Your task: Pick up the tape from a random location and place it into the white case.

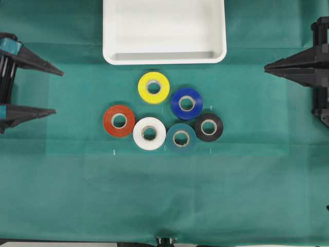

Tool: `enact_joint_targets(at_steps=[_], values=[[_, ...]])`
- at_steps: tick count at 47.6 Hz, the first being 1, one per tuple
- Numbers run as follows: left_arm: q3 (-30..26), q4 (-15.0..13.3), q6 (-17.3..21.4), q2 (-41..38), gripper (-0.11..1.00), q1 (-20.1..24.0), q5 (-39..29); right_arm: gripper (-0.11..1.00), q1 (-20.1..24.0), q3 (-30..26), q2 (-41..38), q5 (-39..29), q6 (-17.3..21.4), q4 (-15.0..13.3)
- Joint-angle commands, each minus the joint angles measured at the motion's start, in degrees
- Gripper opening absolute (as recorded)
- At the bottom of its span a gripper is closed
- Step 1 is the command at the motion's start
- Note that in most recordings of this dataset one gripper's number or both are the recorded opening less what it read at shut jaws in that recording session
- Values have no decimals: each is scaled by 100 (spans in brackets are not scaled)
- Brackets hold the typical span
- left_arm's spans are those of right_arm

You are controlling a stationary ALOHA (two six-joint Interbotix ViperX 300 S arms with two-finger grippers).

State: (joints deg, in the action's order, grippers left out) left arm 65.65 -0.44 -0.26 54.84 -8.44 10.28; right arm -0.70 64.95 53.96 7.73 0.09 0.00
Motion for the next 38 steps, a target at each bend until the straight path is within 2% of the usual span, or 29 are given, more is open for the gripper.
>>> enact_joint_targets(at_steps=[1, 38], values=[[-132, -9, -9, -35, 98, -35, 35, 2, -9, -149, -18, 18, -9, -18], [-185, -9, 9, -62, 98, -18, 422, 2, -9, -176, -35, 18, -26, -26]])
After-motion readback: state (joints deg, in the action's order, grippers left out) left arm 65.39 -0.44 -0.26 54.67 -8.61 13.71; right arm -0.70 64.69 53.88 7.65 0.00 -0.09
